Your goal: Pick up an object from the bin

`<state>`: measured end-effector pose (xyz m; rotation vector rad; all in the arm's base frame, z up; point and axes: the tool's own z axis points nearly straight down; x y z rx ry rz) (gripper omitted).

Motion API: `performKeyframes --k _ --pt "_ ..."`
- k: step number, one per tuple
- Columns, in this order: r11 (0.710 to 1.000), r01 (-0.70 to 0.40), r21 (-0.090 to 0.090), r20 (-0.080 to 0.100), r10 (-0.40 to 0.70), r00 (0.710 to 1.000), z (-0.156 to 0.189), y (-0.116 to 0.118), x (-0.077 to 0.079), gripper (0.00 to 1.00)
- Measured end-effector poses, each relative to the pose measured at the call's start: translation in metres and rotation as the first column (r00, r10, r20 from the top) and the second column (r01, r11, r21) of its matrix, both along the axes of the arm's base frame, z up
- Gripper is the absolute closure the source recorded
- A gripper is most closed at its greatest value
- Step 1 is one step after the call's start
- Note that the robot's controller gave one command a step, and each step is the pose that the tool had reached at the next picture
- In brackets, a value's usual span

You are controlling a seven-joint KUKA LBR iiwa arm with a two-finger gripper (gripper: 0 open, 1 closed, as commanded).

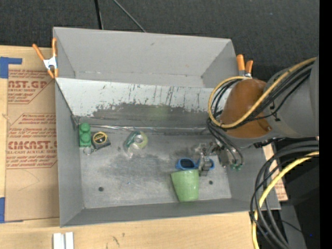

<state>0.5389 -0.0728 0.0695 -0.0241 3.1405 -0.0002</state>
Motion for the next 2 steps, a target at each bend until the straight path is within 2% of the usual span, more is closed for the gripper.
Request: performKeyframes --k 1,2 --pt "1.000 -0.012 -0.002 0.009 0.012 1.000 0.119 -0.006 -0.006 1.00" --pt "1.000 -0.018 -0.002 0.009 0.018 1.000 0.185 -0.010 -0.008 1.00"
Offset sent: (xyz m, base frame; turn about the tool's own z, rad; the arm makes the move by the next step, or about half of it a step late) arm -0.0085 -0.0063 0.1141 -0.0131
